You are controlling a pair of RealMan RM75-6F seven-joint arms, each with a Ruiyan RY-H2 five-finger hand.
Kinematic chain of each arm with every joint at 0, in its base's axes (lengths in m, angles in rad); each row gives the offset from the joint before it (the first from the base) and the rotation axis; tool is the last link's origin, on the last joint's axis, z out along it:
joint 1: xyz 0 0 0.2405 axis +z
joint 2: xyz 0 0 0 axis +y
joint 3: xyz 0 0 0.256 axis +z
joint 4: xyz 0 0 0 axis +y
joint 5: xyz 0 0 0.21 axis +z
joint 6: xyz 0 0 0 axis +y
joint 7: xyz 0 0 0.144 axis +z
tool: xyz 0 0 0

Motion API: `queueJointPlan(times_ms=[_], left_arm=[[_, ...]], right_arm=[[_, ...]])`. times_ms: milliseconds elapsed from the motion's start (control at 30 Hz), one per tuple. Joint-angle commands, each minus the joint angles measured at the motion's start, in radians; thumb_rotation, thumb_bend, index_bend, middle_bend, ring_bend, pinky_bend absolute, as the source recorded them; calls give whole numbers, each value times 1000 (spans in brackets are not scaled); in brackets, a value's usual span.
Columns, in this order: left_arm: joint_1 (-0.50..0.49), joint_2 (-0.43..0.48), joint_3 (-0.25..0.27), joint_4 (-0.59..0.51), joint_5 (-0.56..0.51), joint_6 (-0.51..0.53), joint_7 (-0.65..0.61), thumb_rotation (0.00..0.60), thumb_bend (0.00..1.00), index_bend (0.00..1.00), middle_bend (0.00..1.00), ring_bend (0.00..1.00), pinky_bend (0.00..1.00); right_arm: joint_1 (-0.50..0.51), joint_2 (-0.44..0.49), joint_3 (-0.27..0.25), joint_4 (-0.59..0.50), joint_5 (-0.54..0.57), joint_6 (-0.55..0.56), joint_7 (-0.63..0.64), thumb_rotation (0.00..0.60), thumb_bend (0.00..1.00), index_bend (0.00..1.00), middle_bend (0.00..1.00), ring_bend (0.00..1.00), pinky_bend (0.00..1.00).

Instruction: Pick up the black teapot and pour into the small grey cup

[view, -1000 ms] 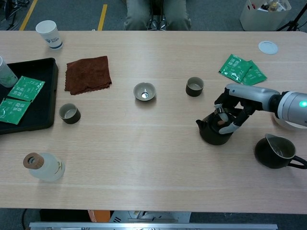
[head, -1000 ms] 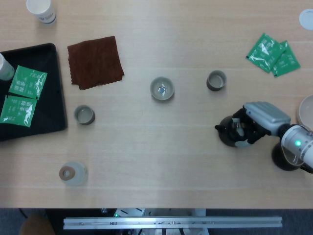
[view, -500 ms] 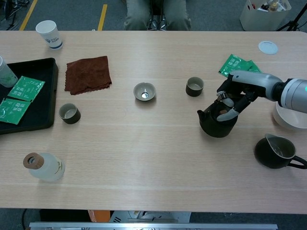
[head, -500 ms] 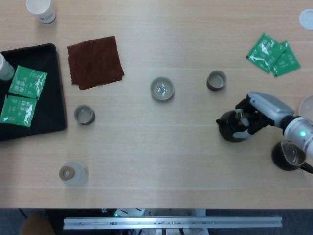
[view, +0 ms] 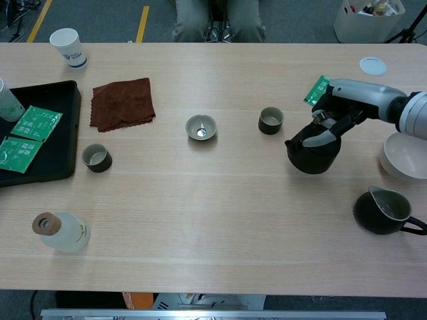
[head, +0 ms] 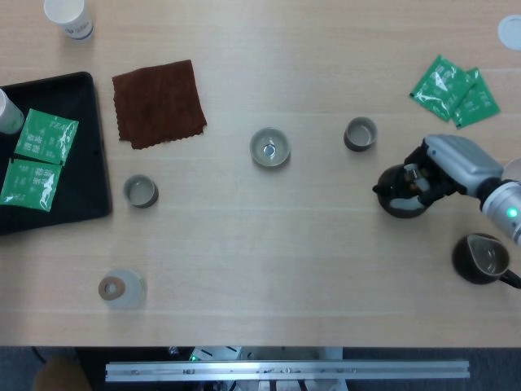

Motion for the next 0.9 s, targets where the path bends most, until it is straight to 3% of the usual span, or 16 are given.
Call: queueJointPlan(times_ms=[33,167,300,500,567,800,900], left_arm=[[0,0,2,1,3,1,-2,600,293,208,226,165,82],[1,1,3,3,5,1,-4,600,294,208,227,165,82],[3,1,4,4,5,3,-5,600,294,209,228,166,82],[3,1,5,6,6,3,-8,600,294,218,231,166,82],[3,1,6,9,6,1,-9,600,294,218,232,166,82],[2,3,9,13,11,-3,-16,600,294,218,232,166,82],[2,3,10,14,12,-3,-19,600,294,219,232,165,82]], right_arm=[[9,12,-1,-9,19,22,-37,480,6,901,982,977,287],[12,9,-6,-15,34,61,-88,479,98,921,993,987,287],[5,-1,3,-24,45,97,-98,369,24,954,1000,998,287],[8,3,2,-29,51,100,-115,281,3,974,1000,1000,287],[10,5,1,-32,55,100,-123,271,58,974,1000,1000,287],[13,9,2,-39,48,123,-159,216,448,974,1000,1000,287],[14,10,1,-41,46,135,-178,207,512,974,1000,1000,286]])
